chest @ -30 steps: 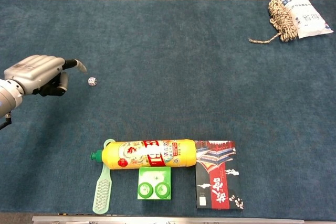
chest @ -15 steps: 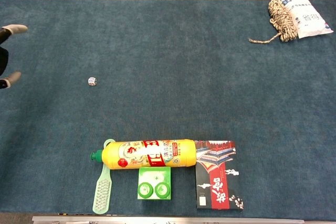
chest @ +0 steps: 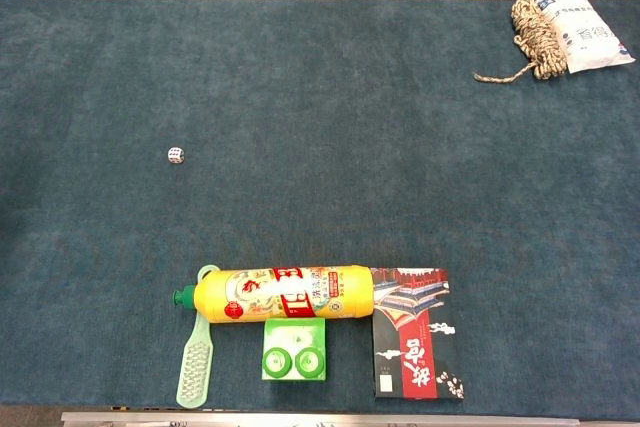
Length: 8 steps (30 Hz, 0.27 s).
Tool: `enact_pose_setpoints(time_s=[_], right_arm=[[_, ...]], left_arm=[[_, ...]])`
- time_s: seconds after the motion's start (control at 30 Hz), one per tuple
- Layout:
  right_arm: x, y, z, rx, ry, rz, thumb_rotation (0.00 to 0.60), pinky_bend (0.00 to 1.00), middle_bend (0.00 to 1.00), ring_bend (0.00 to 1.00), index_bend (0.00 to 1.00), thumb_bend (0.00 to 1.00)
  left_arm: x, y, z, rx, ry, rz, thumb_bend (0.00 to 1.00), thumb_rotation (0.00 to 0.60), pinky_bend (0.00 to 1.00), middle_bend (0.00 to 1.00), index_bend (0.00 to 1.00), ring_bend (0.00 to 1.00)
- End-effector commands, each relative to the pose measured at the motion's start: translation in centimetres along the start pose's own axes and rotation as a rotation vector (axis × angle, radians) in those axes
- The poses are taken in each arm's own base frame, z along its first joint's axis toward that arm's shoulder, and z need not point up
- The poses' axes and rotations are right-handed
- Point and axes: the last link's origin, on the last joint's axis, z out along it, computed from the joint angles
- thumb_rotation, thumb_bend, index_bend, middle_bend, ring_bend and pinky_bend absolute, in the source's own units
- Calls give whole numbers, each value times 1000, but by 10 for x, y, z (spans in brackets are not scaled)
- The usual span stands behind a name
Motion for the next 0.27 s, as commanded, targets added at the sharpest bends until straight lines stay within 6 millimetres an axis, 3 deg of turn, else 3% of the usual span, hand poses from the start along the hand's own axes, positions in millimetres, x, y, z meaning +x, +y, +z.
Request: enact_pose_setpoints(time_s=[0.03,0.27], right_arm=[[0,1,0,-7,1,-6,600,534,426,355,395,392],[-6,1,4,-4,-27,-21,600,534,426,355,395,392]], left_arm=[[6,-3,1,3,13,-23,113,600,369,285,389,179],[5,-5,5,4,-3,-41,114,600,371,288,398,180]])
